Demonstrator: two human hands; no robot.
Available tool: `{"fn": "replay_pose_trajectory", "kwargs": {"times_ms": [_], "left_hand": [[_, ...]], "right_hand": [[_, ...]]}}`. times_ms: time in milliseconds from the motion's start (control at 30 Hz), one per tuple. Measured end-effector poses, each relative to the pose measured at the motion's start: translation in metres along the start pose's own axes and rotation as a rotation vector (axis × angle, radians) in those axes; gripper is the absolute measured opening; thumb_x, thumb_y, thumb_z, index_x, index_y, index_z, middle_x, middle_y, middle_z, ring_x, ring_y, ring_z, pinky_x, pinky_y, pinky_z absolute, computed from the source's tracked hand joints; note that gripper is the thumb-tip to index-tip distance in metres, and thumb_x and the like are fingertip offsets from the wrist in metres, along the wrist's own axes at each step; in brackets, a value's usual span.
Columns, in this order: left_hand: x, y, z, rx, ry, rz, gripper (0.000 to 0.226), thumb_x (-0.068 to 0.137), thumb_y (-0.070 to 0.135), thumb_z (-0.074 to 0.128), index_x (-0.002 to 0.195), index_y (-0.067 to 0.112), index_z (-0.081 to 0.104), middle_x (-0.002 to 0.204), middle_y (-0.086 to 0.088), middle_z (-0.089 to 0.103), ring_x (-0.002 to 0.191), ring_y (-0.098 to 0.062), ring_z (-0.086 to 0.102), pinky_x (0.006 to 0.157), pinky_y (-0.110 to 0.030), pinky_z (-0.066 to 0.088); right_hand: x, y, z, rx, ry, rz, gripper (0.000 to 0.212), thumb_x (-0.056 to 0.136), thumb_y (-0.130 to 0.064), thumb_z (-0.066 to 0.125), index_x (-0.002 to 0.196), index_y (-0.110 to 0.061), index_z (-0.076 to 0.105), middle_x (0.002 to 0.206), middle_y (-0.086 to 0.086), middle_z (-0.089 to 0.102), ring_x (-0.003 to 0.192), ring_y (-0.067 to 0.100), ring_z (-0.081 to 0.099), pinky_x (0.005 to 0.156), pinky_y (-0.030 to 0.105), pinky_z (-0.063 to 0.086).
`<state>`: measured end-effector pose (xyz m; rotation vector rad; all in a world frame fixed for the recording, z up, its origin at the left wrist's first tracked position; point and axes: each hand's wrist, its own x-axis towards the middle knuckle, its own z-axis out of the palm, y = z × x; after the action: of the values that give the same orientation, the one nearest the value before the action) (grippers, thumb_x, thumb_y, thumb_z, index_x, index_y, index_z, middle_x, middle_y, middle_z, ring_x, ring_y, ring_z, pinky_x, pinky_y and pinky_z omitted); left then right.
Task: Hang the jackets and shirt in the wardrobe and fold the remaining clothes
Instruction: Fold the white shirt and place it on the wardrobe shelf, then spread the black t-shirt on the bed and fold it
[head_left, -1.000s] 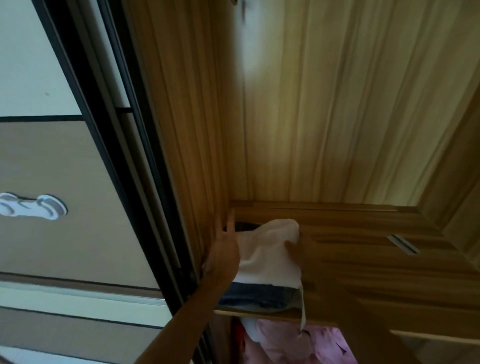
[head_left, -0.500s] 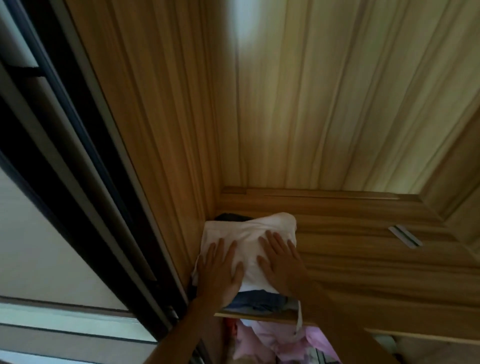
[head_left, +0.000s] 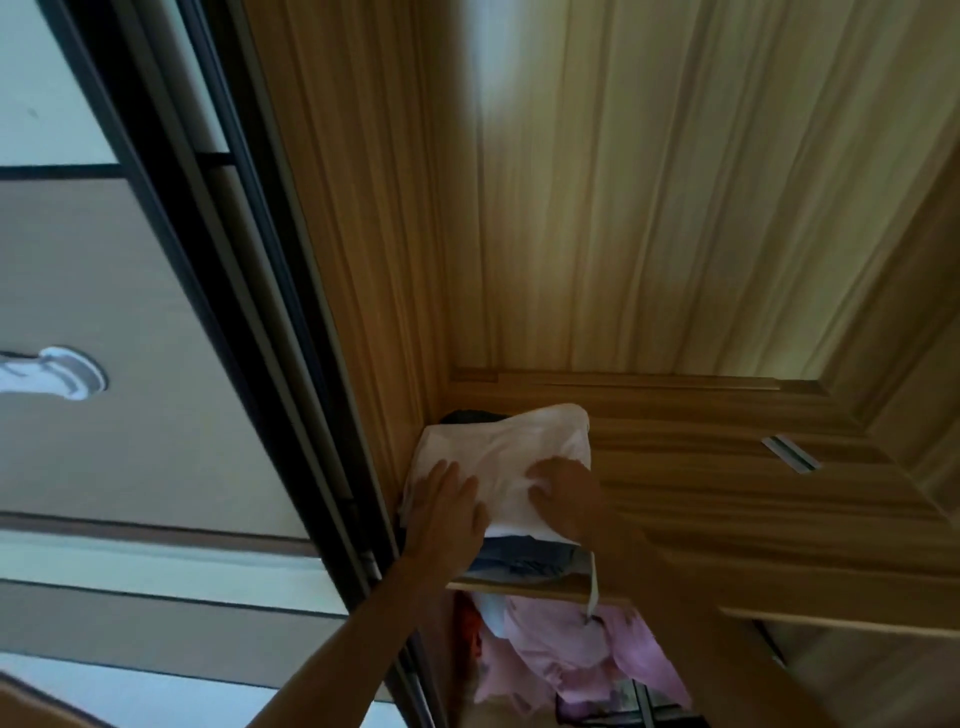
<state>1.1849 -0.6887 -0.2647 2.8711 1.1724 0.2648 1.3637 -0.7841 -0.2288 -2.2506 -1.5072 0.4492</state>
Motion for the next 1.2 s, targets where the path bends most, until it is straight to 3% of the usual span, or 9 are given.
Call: {"fn": "replay_pose_trajectory", "kwargs": {"times_ms": [67,200,333,467,700,767,900,967,1200], "left_hand": [[-0.013,0.008,-0.015,-0.044,0.043,-0.003,0.041,0.090,0.034,0.037,0.096,0.014,0.072,0.103,-0.009,0.069,0.094,-0.028,0.068,0.081,-0.041,0.057],[-0.045,0.027,-0.042,-0.008,0.035,-0.110,0.027,0.101,0.029,0.037,0.104,0.016,0.061,0.105,-0.005,0.067,0.095,-0.024,0.066,0.075,-0.032,0.049],[-0.100,0.035,-0.059,-0.013,-0.076,-0.229,0.025,0.096,0.030,0.045,0.105,0.016,0.063,0.109,-0.010,0.069,0.102,-0.033,0.067,0.082,-0.036,0.052],[-0.165,0.012,-0.066,-0.022,-0.125,-0.344,0.029,0.099,0.030,0.044,0.111,0.015,0.066,0.111,-0.011,0.069,0.101,-0.032,0.067,0.087,-0.036,0.052],[-0.265,-0.046,-0.077,0.014,-0.158,-0.561,0.029,0.101,0.029,0.044,0.108,0.012,0.068,0.100,-0.003,0.071,0.087,-0.018,0.068,0.083,-0.030,0.056],[-0.294,-0.064,-0.085,0.005,-0.146,-0.620,0.029,0.101,0.029,0.045,0.109,0.013,0.067,0.101,-0.003,0.071,0.085,-0.015,0.067,0.080,-0.027,0.053],[-0.352,-0.102,-0.105,-0.012,-0.146,-0.751,0.028,0.100,0.028,0.046,0.107,0.014,0.068,0.099,-0.001,0.072,0.086,-0.015,0.069,0.072,-0.025,0.053],[-0.389,-0.123,-0.116,-0.031,-0.137,-0.823,0.027,0.099,0.028,0.046,0.105,0.015,0.069,0.097,-0.001,0.071,0.086,-0.016,0.068,0.076,-0.028,0.057],[-0.539,-0.201,-0.174,-0.105,-0.048,-1.031,0.020,0.097,0.026,0.050,0.095,0.021,0.069,0.087,0.004,0.067,0.075,-0.011,0.063,0.067,-0.025,0.052]], "right_hand": [[-0.011,-0.005,-0.004,0.004,-0.010,-0.040,0.035,0.101,-0.026,0.049,0.133,-0.014,0.059,0.141,0.007,0.055,0.130,0.023,0.050,0.110,0.025,0.031],[-0.039,-0.018,-0.005,0.049,-0.024,-0.099,0.034,0.097,-0.024,0.052,0.124,-0.008,0.066,0.134,0.009,0.062,0.124,0.025,0.054,0.104,0.023,0.035],[-0.070,-0.042,0.005,0.056,-0.060,-0.213,0.021,0.093,-0.007,0.058,0.107,-0.002,0.073,0.113,0.016,0.071,0.106,0.031,0.064,0.093,0.033,0.046],[-0.107,-0.086,0.030,0.051,-0.145,-0.306,0.020,0.087,-0.012,0.061,0.098,-0.011,0.077,0.104,0.008,0.075,0.097,0.025,0.068,0.088,0.034,0.053],[-0.152,-0.161,0.071,-0.013,-0.317,-0.374,0.026,0.089,-0.028,0.058,0.111,-0.023,0.071,0.111,0.000,0.072,0.100,0.020,0.066,0.089,0.035,0.054],[-0.161,-0.183,0.081,-0.036,-0.357,-0.396,0.028,0.092,-0.027,0.057,0.117,-0.020,0.068,0.116,0.000,0.069,0.105,0.020,0.065,0.089,0.029,0.051],[-0.183,-0.236,0.105,-0.047,-0.389,-0.464,0.028,0.091,-0.025,0.059,0.115,-0.019,0.070,0.116,0.004,0.071,0.104,0.022,0.066,0.091,0.033,0.054],[-0.199,-0.268,0.122,-0.057,-0.405,-0.495,0.027,0.090,-0.025,0.059,0.114,-0.020,0.070,0.114,0.004,0.071,0.101,0.022,0.066,0.088,0.031,0.054],[-0.273,-0.413,0.187,-0.037,-0.505,-0.665,0.027,0.094,-0.023,0.058,0.117,-0.015,0.070,0.116,0.003,0.070,0.100,0.021,0.066,0.083,0.026,0.050]]}}
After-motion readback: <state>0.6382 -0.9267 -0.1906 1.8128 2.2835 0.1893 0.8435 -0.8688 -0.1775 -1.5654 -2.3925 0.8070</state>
